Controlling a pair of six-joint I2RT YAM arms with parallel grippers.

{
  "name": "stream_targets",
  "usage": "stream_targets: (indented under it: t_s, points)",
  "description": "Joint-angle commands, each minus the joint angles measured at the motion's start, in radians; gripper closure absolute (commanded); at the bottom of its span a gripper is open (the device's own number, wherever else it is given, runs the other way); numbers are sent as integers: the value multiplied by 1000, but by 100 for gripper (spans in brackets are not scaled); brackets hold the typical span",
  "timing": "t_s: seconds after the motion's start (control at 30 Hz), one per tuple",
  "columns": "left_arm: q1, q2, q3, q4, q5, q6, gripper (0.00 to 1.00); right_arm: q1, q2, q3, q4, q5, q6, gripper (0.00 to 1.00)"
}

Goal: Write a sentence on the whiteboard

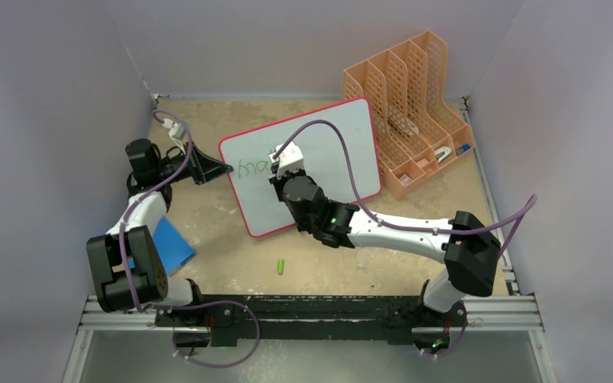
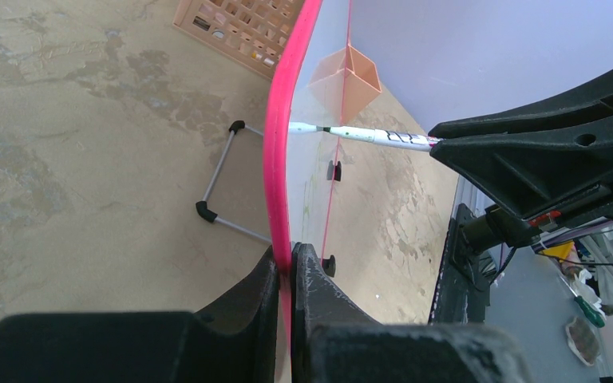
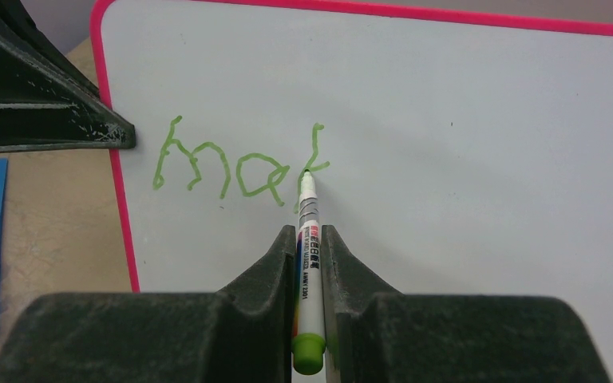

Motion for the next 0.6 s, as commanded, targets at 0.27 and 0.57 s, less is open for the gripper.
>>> stream_targets:
  t_s: [0.27,0.57]
  points:
    - [-24,-18,12,4,22,32,100,3,-25,19,-15,1,21,100]
    - [-24,-18,12,4,22,34,100,3,-41,-4,-50,6,29,100]
